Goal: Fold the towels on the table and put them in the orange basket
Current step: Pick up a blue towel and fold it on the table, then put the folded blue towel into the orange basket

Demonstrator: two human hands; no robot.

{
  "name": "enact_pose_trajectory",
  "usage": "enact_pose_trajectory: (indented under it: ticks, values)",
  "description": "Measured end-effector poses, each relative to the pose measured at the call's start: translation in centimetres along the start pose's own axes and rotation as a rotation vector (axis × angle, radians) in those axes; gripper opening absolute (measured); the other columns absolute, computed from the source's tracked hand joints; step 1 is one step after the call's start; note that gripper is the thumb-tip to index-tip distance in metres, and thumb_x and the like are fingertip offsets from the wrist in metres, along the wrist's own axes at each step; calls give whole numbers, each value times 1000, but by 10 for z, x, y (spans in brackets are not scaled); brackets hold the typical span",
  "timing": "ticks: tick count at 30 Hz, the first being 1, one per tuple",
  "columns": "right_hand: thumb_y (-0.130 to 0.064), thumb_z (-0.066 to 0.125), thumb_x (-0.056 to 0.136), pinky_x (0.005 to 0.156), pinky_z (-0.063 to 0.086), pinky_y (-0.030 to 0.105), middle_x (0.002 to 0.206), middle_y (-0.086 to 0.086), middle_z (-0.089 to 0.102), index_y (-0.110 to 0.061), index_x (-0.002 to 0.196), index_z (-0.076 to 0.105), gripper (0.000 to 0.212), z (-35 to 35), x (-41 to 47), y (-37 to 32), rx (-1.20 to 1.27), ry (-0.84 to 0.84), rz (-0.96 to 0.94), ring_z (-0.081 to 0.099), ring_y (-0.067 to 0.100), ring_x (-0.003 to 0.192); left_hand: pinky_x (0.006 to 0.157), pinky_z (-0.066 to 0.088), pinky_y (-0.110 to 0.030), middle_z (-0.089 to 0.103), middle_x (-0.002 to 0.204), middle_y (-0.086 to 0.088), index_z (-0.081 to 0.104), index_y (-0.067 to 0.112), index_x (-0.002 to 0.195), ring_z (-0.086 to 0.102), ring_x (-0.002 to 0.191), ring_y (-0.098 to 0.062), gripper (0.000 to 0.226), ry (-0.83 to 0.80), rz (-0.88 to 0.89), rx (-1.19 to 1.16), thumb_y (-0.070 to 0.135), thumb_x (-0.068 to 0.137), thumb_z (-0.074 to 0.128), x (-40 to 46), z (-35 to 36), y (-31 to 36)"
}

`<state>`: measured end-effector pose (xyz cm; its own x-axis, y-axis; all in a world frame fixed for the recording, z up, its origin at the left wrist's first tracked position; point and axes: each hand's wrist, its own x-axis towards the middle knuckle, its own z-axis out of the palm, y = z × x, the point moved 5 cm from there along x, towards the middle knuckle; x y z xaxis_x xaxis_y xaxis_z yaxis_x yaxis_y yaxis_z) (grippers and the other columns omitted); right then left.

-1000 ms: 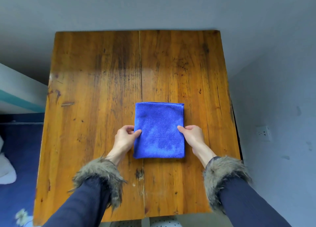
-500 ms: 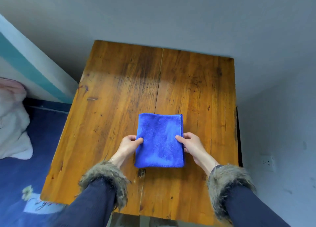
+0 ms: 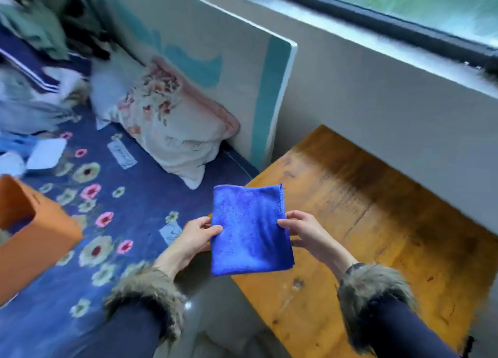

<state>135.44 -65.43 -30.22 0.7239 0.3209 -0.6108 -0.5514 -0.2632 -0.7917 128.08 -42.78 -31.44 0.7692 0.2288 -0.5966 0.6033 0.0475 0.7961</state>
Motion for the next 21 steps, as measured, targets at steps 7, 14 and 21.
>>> enact_pose_trajectory:
  ticks: [7, 14, 21]
  values:
    - [-11, 60, 87, 56, 45, 20, 86, 4, 63, -13, 90, 56, 5, 211, -9, -60, -233, -303, -102, 58, 14, 70, 47, 48, -15, 62, 84, -4, 57, 11, 89, 60, 67, -10, 12, 343, 91, -226, 0, 89, 54, -100, -186, -41]
    - [-10, 60, 87, 60, 44, 25, 81, 2, 60, -16, 83, 53, 10, 439, -39, -53, -356, -536, -95, 56, 14, 68, 53, 48, -20, 63, 91, -4, 60, 16, 92, 61, 75, -13, 15, 601, 105, -350, 2, 88, 56, -209, -364, -126]
    - [-15, 62, 85, 57, 48, 23, 74, -5, 64, -19, 78, 54, 12, 589, -57, -35, -447, -687, -76, 61, 8, 59, 64, 50, -29, 66, 99, -8, 63, 16, 96, 65, 84, -19, 12, 742, 33, -409, 10, 87, 58, -263, -488, -189]
